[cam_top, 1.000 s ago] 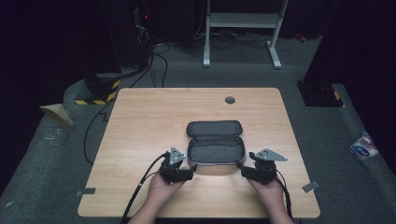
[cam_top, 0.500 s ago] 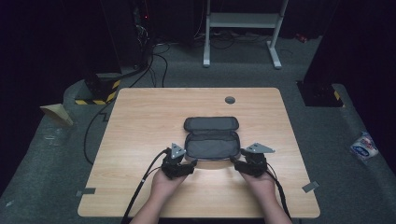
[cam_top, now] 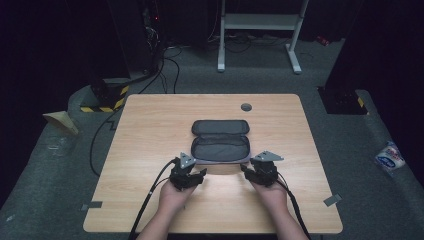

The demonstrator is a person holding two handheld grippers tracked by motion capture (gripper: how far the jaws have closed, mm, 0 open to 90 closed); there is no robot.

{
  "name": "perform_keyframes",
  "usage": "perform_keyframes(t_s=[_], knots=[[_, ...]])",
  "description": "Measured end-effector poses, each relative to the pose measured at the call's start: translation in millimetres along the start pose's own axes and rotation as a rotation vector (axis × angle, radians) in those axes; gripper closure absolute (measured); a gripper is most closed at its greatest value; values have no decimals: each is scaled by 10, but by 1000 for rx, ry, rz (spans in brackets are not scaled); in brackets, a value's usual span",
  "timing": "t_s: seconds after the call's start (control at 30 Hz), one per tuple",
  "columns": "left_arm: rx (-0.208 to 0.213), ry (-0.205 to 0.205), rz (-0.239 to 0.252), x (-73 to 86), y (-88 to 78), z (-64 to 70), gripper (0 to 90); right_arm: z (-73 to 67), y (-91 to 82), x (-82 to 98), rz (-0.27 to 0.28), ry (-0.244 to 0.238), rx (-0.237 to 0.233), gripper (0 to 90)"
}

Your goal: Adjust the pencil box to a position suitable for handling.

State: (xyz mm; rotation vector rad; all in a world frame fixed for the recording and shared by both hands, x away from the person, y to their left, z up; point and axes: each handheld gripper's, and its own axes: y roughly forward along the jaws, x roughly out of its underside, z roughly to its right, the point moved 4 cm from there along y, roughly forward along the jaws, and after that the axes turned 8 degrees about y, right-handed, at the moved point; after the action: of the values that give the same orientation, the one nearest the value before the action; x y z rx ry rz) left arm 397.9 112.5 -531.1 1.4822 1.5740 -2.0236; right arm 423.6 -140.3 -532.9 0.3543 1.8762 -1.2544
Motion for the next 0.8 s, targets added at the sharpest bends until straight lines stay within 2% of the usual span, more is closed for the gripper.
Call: perform_keyframes(t_s=[0.1, 0.13, 0.23, 0.27, 0.33, 0.4, 0.5, 0.6, 0.63, 0.67, 0.73, 0.8], knots=[[-15, -12, 24, 6, -68, -44, 466, 12, -40, -5, 10, 5, -1, 498], [-28, -10, 47, -2, -110, -65, 488, 13, -60, -15, 18, 8, -3, 499], [-51, -37, 105, -45, -215, -159, 574, 14, -138, -69, 68, 11, -4, 522], [-63, -58, 120, -74, -233, -208, 582, 24, -150, -88, 80, 4, 2, 530], [-72, -70, 127, -99, -238, -246, 582, 36, -161, -119, 90, 12, 9, 539], [-108, -96, 146, -183, -201, -341, 583, 79, -150, -215, 114, 37, 15, 561], [-116, -102, 141, -240, -115, -385, 587, 99, -102, -302, 123, 46, 20, 581], [-122, -92, 68, -204, 8, -373, 597, 117, -16, -345, 103, 62, 39, 598], [-122, -92, 68, -204, 8, -373, 597, 117, -16, -345, 103, 62, 39, 598], [-106, -84, 24, -145, 69, -352, 594, 148, 41, -319, 76, 66, 52, 605], [-96, -81, 31, -96, 86, -323, 593, 164, 74, -267, 50, 63, 53, 606], [-98, -80, 23, -90, 73, -318, 593, 163, 78, -217, 47, 60, 50, 606]])
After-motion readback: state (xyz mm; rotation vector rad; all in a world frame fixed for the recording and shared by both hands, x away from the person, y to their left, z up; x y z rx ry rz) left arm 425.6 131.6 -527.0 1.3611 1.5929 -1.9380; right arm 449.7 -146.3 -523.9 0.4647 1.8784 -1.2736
